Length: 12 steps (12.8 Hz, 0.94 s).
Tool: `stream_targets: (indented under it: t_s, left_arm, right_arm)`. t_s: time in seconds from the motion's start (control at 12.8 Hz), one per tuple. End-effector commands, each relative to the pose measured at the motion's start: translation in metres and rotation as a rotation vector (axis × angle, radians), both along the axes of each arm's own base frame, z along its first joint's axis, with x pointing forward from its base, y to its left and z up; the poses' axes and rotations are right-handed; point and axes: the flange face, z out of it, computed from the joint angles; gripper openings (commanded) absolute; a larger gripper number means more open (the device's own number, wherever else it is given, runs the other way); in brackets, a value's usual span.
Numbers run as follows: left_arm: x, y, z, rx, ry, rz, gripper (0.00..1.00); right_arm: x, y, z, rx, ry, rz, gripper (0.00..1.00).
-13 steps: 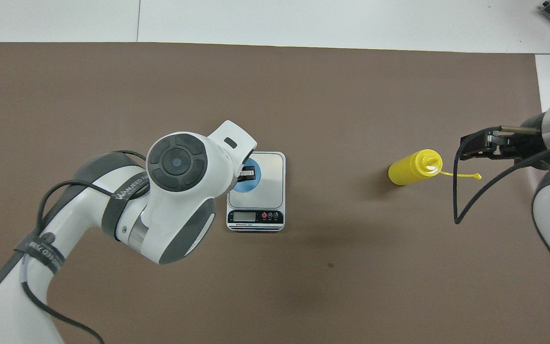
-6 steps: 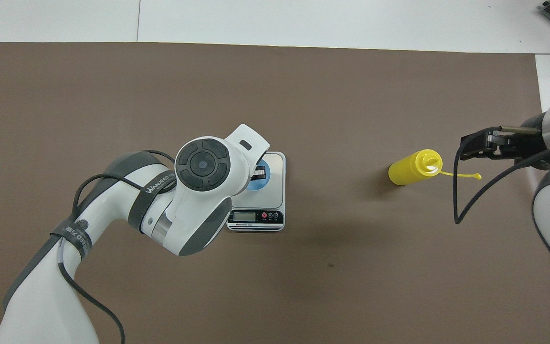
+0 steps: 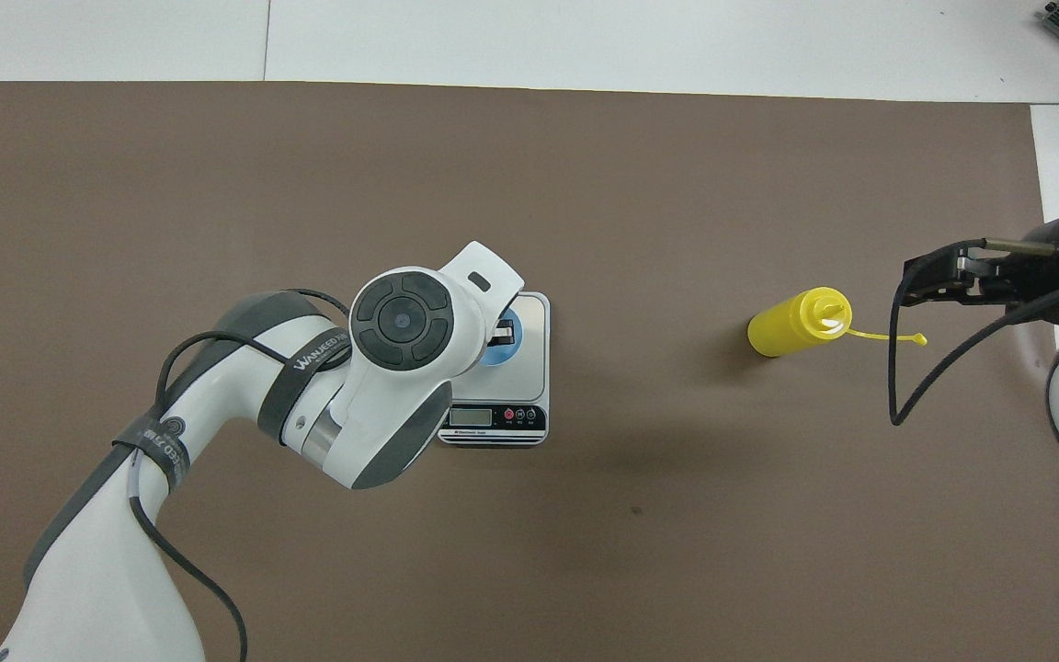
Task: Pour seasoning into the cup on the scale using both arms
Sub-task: 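Release the cup and withdraw the left gripper to rest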
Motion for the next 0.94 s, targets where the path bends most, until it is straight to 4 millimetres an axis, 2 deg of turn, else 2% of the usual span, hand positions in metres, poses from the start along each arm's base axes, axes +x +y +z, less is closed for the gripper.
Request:
stream_targets:
  t_s: [0.0,0.08,0.23,0.47,0.62,0.7,0.86]
  left_arm:
    - [0.0,-0.002,-0.002,0.001,-0.029,-0.004,0.73]
    - [0.0,-0.002,-0.002,0.0,-0.029,-0.002,1.0]
    - [0.003,0.008,0.005,0.011,-0.023,0.013,1.0]
    - [0.026,0.062,0.053,0.019,-0.048,0.084,1.0]
    - [0.038,0.103,0.077,0.049,-0.031,0.052,1.0]
    - [0.046,0.125,0.087,0.059,-0.017,0.035,1.0]
    - [0.047,0.147,0.106,0.07,-0.021,0.012,1.0]
  right_arm:
    - [0.002,-0.003,0.001,-0.003,0.006,0.013,1.0]
    - [0.0,-0.002,0.0,-0.003,0.016,0.015,1.0]
    - [-0.002,-0.002,-0.001,-0.003,0.032,0.02,1.0]
    - [-0.001,-0.004,-0.001,-0.003,0.026,0.009,1.0]
    - [0.005,-0.007,-0.001,0.025,-0.003,-0.1,1.0]
    - [0.009,-0.022,-0.005,0.056,-0.011,-0.219,1.0]
    - [0.019,-0.051,-0.022,0.147,0.009,-0.357,1.0]
